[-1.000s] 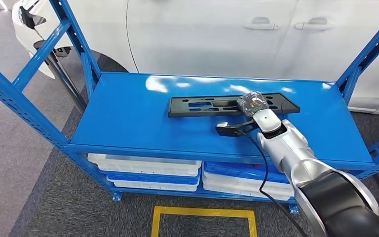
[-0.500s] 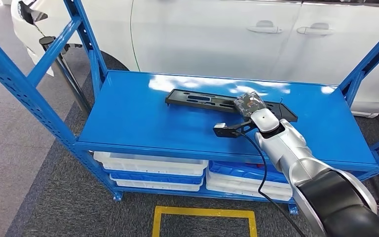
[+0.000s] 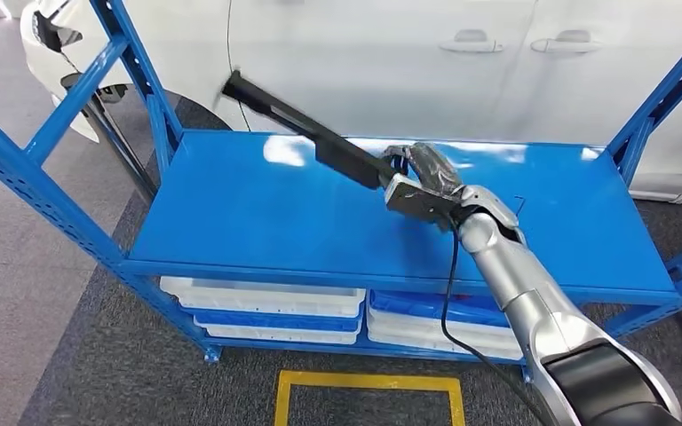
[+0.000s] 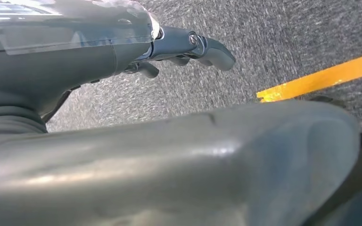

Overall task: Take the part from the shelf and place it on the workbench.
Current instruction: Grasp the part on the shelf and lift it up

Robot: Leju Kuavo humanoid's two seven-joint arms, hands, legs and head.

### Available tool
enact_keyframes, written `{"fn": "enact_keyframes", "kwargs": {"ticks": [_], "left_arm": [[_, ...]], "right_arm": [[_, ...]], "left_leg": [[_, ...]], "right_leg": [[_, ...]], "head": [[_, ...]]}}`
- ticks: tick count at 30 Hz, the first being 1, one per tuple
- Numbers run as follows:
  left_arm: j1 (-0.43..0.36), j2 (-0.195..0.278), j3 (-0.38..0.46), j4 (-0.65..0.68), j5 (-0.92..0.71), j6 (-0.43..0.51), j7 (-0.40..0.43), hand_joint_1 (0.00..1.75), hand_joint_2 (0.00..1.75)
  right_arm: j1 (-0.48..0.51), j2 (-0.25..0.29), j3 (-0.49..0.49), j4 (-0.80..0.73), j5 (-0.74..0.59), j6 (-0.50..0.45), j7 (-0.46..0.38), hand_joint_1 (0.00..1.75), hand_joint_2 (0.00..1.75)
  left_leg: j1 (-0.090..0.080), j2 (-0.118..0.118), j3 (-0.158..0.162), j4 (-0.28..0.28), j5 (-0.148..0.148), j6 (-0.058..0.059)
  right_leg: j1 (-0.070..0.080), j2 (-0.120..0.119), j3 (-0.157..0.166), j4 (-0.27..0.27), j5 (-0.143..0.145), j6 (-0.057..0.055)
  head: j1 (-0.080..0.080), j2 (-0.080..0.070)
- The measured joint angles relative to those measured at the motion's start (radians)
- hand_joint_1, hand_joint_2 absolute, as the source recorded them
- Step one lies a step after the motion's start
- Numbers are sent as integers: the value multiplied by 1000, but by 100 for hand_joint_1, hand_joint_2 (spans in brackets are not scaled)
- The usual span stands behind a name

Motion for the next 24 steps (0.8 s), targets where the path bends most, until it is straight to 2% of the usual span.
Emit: {"fn": "enact_keyframes", "kwargs": {"ticks": [2,3,4,5,6,8,9,12,13,15,17,18,19,20,22,23,24], "left_arm": [[1,0,6,0,1,2,0,0,0],[2,0,10,0,2,2,0,0,0],[3,-1,13,0,2,3,0,0,0],[4,-1,16,0,3,4,0,0,0],[4,-1,18,0,3,6,0,0,0],[4,0,22,0,3,8,1,0,0],[3,0,24,0,3,8,2,0,0],[4,0,30,0,3,9,3,0,0],[3,0,32,0,3,9,4,0,0],[2,-1,36,0,3,11,4,0,0],[2,-1,39,0,5,15,5,0,0],[2,-1,41,0,7,17,6,0,0],[3,-1,43,0,9,19,7,0,44],[3,-1,46,0,12,20,8,0,87],[3,-3,51,0,16,22,9,0,175],[3,-4,54,0,16,24,10,0,175],[3,-5,57,0,17,27,11,0,131]], "right_arm": [[48,0,-17,-115,-142,91,-27,164,175],[74,0,-26,-168,-205,135,-37,166,175],[99,0,-34,-216,-263,175,-45,168,175],[121,0,-43,-259,-314,211,-51,167,175],[139,0,-52,-299,-365,246,-56,168,175],[164,0,-69,-363,-450,308,-60,168,175],[174,0,-76,-389,-480,330,-61,168,175],[201,0,-89,-444,-507,354,-62,168,175],[208,0,-93,-458,-510,358,-62,167,175],[217,0,-100,-478,-526,376,-64,167,175],[237,0,-105,-494,-558,411,-67,168,175],[253,0,-106,-503,-577,432,-68,167,175],[273,1,-106,-513,-596,453,-68,166,175],[295,2,-106,-526,-613,472,-68,164,175],[344,5,-105,-559,-635,498,-71,163,175],[370,7,-104,-576,-640,505,-75,163,175],[399,9,-101,-593,-645,509,-83,164,175]], "left_leg": [[1,0,-62,134,-56,-5],[1,0,-80,171,-63,-7],[1,0,-80,168,-49,-7],[1,0,-60,124,-18,-5],[1,0,-26,52,20,-3],[-1,0,34,-70,61,5],[-3,-1,48,-98,66,10],[-4,-1,52,-110,67,26],[-3,-1,54,-114,70,33],[-1,0,55,-121,75,43],[-2,0,55,-121,75,47],[-3,-1,55,-121,75,47],[-4,-2,55,-120,75,47],[-4,-3,56,-118,74,47],[-5,-5,57,-115,70,44],[-6,-6,57,-114,68,41],[-8,-6,57,-113,67,37]], "right_leg": [[1,-1,1,0,-2,-4],[2,-1,2,1,-3,-4],[2,-1,3,2,-4,-4],[2,-1,4,3,-6,-2],[2,0,6,5,-9,0],[5,2,7,10,-14,7],[7,3,7,11,-15,12],[6,4,8,9,-14,28],[4,4,4,19,-24,33],[2,3,-31,100,-75,41],[2,3,-94,237,-137,46],[2,3,-116,284,-150,47],[2,3,-121,294,-143,46],[2,3,-106,261,-117,44],[4,2,-37,121,-50,34],[7,2,-7,59,-29,29],[10,1,10,22,-21,24]], "head": [[0,0],[0,0],[0,0],[0,0],[0,0],[0,0],[0,0],[0,0],[0,0],[0,0],[0,0],[0,0],[0,0],[0,0],[0,0],[0,0],[0,0]]}}
